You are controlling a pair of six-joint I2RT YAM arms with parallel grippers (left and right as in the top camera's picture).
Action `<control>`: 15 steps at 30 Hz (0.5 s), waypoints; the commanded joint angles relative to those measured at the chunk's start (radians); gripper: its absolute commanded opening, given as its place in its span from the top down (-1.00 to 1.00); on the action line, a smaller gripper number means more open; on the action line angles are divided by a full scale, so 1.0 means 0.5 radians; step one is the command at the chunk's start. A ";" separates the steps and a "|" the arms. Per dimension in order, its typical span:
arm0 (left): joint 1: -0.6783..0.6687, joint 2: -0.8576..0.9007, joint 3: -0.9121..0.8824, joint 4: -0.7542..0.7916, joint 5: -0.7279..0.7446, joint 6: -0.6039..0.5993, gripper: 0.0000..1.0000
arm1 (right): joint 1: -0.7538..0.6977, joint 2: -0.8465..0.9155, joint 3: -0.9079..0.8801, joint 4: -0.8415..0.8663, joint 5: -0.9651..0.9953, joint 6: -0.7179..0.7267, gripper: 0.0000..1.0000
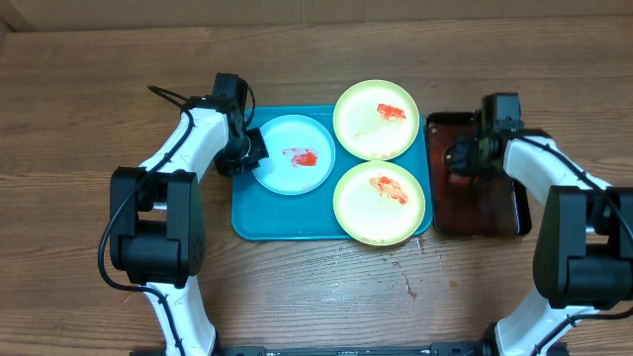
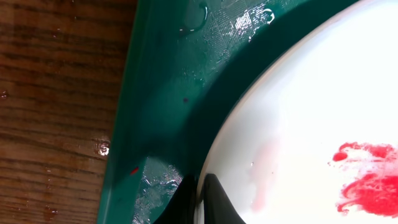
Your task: Clean dirty plates on tray and stack at the side
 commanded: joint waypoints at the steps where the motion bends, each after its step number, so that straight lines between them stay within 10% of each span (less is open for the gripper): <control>1: -0.001 0.076 0.005 0.014 -0.046 0.024 0.92 | 0.014 0.098 0.107 -0.338 -0.039 0.031 0.93; 15: -0.001 0.076 0.005 0.028 -0.047 0.024 0.91 | 0.018 0.082 0.967 -1.130 -0.085 0.021 0.92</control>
